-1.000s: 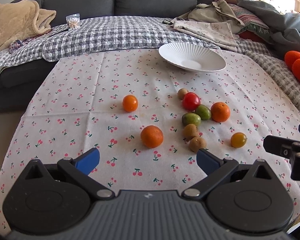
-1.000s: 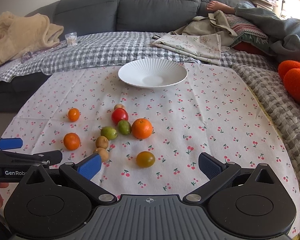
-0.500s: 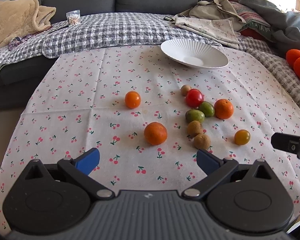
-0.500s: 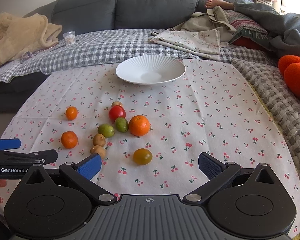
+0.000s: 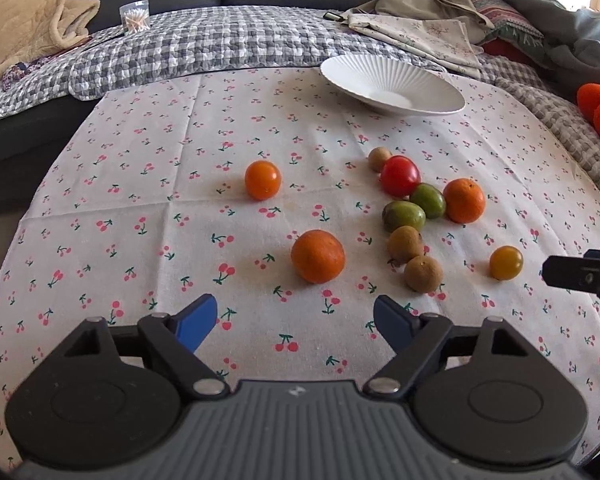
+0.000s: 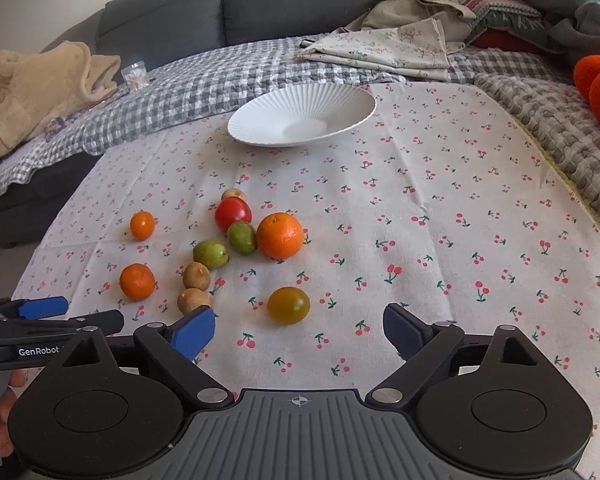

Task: Organize fruits
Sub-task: 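Close left tool on the orange while right tool closes on the dark yellow tomato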

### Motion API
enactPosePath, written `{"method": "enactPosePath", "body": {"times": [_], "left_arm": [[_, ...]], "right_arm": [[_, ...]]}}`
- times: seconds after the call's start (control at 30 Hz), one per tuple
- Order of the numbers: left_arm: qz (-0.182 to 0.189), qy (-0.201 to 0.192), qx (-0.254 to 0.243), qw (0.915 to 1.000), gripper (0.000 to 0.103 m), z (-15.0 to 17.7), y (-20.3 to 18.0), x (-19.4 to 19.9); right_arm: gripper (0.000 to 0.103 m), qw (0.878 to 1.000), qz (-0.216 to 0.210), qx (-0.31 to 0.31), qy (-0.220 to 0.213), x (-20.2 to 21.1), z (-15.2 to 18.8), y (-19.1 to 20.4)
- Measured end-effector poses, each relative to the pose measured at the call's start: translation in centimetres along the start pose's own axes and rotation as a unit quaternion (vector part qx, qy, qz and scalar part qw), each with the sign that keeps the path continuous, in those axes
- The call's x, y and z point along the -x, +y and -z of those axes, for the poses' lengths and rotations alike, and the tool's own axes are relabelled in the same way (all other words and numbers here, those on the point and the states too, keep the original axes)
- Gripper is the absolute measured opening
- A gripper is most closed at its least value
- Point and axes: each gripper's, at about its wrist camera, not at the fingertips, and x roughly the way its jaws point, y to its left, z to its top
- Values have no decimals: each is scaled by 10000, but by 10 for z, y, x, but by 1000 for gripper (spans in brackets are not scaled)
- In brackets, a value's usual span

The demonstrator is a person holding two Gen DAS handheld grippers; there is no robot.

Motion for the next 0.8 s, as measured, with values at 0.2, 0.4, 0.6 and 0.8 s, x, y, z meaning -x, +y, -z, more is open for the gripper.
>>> {"method": "enactPosePath", "body": {"times": [0.2,0.4,0.6,0.8], "left_arm": [[88,42,-66,9999,69,-2,-4,-15],[116,4,-30,9999,63,-6,-4,-25],[63,-55,-162,9998,53,-9,-9,-35],[7,-143,-260,9996,35,-13,-12,-40]], "right_arm": [[71,9999,11,-44,98,-22,4,-3],[56,9997,109,69,204,-39,6,2],[47,9996,152,101,221,-54,5,7],[30,9995,217,176,146,-57,4,11]]}}
